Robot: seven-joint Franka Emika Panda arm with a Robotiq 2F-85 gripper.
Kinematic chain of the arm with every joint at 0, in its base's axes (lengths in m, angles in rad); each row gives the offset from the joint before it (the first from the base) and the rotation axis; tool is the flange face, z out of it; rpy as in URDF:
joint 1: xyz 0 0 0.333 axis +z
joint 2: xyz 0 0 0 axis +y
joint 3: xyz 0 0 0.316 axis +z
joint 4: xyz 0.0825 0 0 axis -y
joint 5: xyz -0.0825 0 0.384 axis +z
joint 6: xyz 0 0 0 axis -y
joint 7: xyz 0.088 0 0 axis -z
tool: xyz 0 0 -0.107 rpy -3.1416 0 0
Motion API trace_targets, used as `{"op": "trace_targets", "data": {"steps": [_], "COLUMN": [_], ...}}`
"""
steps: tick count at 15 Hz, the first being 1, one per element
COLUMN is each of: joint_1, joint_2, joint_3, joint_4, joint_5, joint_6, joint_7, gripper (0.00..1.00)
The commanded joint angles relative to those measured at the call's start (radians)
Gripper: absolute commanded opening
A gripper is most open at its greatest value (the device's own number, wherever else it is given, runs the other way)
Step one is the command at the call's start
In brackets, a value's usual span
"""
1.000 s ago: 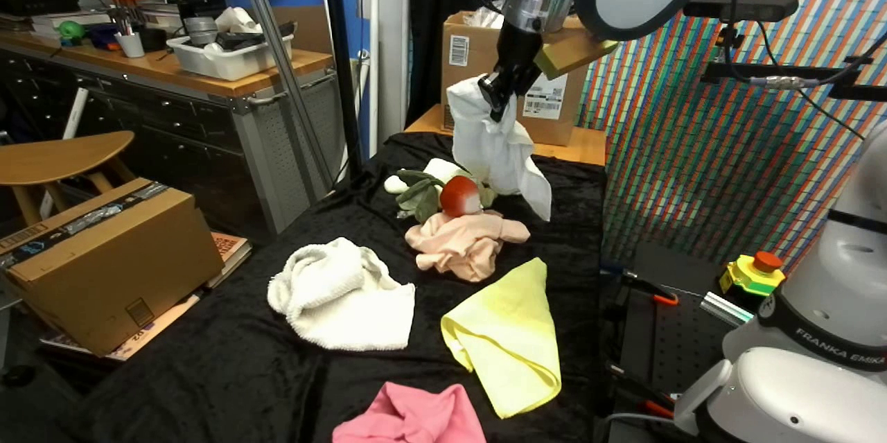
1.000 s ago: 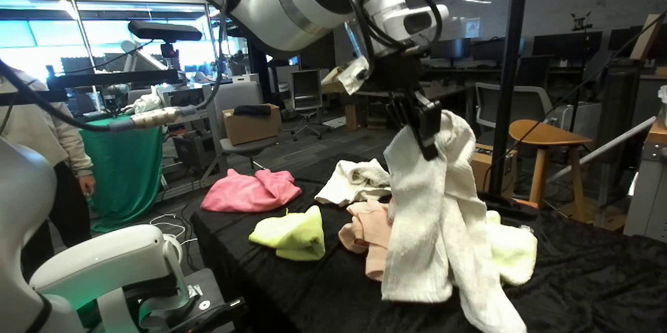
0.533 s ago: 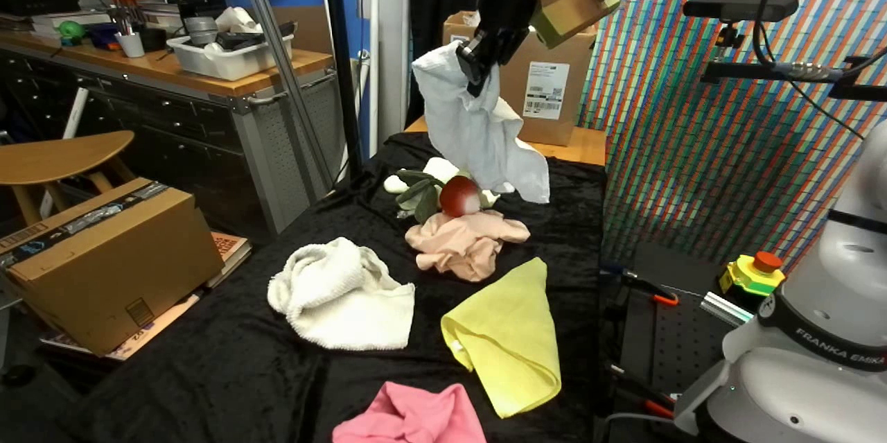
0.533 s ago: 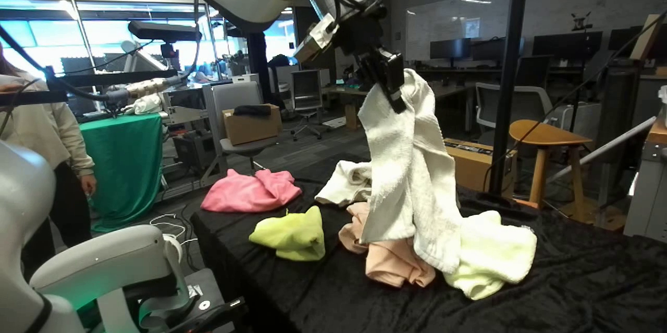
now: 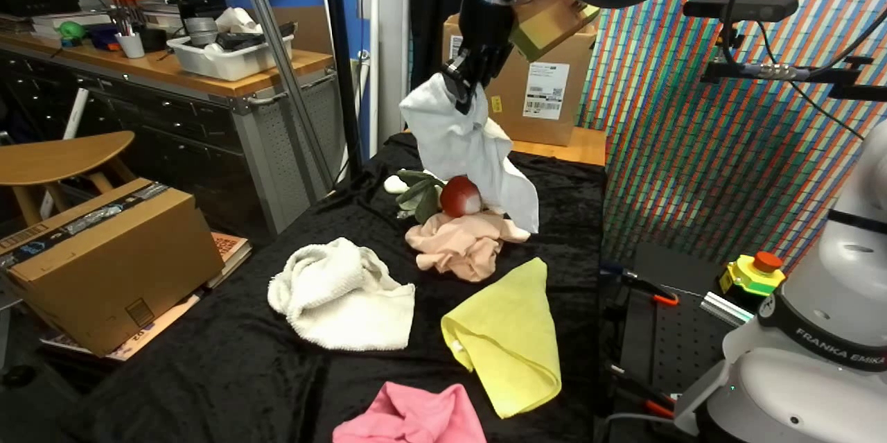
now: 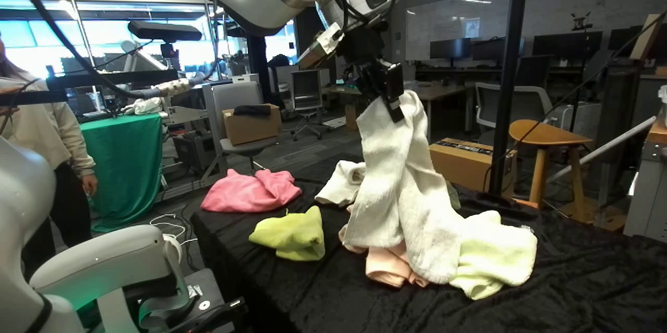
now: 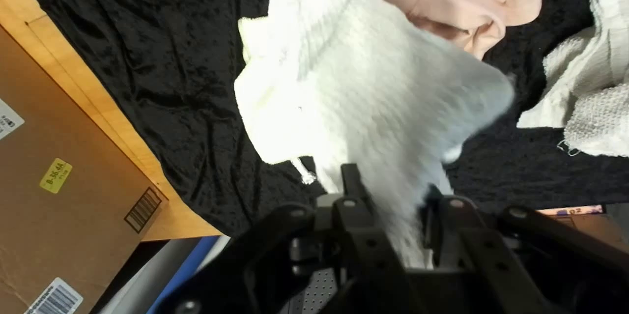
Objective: Pick up the clothes and toy from the table and stack them on each other.
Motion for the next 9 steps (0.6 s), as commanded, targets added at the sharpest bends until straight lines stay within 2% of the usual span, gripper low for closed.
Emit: {"op": "trace_targets", "data": {"steps": [1,6,9], "joint_1": [0.016,0.035,0.072], "joint_2": [0.041,0.081,0.136], "joint_3": [-0.012,-0.006,0.01], "joint_4": [0.062,0.106,0.147], "joint_5": [-0.011,-0.016,-0.017], "joint_6": [-0.048,-0.081,-0.079], "joint_7": [0.016,0.014,0.011], "gripper": [0.61,0.99,1.0]}}
